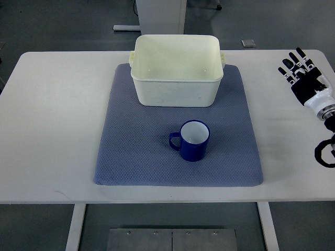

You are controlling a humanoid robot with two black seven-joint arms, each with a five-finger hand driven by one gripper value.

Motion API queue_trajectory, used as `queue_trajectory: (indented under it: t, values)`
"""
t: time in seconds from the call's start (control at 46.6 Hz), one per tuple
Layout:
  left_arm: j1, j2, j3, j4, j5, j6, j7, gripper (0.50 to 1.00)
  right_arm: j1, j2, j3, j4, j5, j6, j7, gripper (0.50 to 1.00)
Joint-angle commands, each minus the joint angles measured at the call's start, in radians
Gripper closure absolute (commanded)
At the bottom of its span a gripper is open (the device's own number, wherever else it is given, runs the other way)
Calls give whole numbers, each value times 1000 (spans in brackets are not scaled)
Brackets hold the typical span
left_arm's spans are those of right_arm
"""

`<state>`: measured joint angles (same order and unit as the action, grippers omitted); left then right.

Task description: Place cup in box with right hand

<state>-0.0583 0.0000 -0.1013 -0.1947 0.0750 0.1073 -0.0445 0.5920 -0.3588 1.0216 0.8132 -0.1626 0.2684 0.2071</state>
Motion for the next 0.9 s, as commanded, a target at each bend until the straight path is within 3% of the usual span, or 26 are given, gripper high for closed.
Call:
queue_trajectory:
  t: [0.0,0.881]
  values:
    - [2,0,0,0,0,2,2,500,-1,0,0,0,0,0,0,500]
    - [28,0,0,0,2,-12,0,500,-4,9,-2,1,0,0,0,500]
